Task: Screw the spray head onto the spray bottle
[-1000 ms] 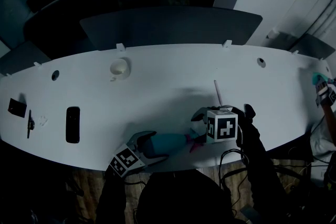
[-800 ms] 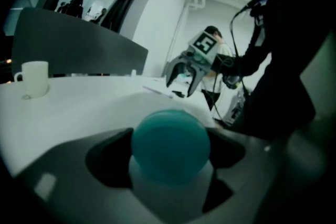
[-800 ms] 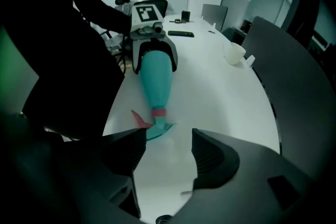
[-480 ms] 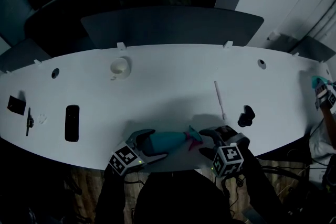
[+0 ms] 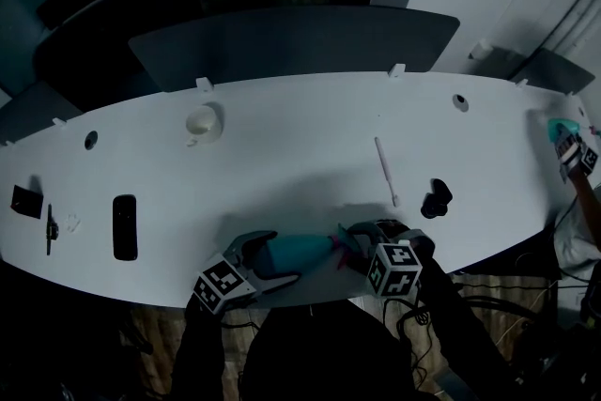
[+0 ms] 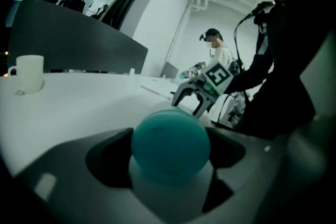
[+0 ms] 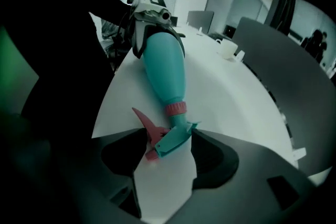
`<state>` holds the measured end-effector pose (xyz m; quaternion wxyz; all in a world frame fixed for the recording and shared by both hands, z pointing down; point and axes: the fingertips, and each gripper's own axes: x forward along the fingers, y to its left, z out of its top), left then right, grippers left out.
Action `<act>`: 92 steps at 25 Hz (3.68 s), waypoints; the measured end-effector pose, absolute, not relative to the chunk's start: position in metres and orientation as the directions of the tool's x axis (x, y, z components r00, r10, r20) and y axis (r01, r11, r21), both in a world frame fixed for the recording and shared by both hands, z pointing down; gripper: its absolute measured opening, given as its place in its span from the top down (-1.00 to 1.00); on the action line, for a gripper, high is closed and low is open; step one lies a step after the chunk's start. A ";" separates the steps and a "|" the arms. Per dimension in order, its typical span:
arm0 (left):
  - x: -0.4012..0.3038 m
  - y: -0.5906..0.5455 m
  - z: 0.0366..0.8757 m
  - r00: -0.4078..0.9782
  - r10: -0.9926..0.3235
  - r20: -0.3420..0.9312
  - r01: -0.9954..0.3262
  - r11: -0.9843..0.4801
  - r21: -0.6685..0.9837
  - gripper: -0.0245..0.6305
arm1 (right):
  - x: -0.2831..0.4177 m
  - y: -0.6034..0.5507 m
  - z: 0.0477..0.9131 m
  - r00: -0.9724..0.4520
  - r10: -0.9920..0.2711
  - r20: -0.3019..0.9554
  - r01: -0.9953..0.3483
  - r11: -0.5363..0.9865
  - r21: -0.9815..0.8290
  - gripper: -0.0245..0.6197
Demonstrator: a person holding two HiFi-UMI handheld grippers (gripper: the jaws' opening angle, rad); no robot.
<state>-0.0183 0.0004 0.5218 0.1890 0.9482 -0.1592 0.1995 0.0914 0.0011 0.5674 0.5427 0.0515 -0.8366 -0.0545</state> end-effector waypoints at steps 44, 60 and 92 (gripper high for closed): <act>-0.025 -0.011 0.531 0.741 -0.269 0.616 -0.402 -0.912 0.085 -0.37 | 0.090 -0.023 0.514 -0.366 -0.118 0.923 0.225 0.951 0.210 0.74; -0.020 0.012 0.508 0.876 -0.195 0.441 -0.243 -0.969 0.053 -0.37 | 0.071 -0.015 0.479 -0.592 0.567 0.574 0.041 0.732 -0.680 0.92; -0.025 0.011 0.527 0.860 -0.215 0.462 -0.325 -0.929 0.174 -0.36 | 0.104 0.013 0.558 -0.379 0.180 0.908 0.082 0.984 -0.160 0.28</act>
